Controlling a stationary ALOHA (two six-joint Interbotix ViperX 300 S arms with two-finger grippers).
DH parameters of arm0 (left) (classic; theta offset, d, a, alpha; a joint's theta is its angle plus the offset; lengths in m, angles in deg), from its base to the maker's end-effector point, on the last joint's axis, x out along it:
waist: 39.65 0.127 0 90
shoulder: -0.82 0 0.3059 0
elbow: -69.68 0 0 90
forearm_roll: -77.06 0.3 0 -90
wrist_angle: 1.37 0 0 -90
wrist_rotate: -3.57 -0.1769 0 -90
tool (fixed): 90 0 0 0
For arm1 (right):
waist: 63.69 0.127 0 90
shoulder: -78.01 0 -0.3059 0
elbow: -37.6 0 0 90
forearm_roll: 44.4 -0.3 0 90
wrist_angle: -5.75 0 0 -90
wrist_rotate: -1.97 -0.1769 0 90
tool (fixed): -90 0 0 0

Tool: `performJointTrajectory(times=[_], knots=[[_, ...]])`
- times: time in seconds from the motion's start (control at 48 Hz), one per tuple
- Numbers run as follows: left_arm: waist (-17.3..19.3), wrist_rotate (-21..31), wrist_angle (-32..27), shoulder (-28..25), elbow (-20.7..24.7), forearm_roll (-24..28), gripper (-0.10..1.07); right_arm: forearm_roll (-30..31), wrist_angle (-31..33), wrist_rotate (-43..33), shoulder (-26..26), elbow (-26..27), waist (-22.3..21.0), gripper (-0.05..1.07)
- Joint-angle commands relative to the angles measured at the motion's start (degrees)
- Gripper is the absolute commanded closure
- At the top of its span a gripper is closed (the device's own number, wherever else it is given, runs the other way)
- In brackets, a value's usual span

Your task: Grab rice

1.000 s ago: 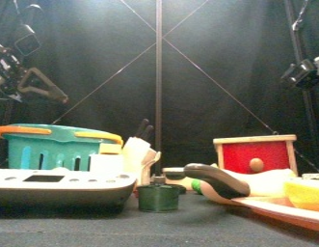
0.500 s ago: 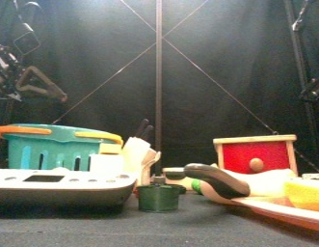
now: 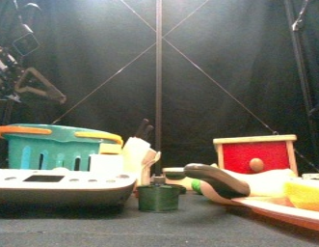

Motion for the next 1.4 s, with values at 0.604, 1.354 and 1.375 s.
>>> performJointTrajectory(times=[0.604,1.354,1.375], knots=[[0.2,0.0,0.5,-0.4,0.7,-0.1,0.51,0.5,-6.8,-0.3,-4.0,-2.0,-0.2,0.04],[0.3,0.0,0.5,-0.4,0.7,-0.1,0.51,-0.1,-6.8,-0.2,-4.8,-1.5,-0.3,0.30],[0.3,0.0,0.5,-0.4,0.7,-0.1,0.51,-0.1,-6.8,-0.2,-4.7,-1.4,-0.3,0.31]])
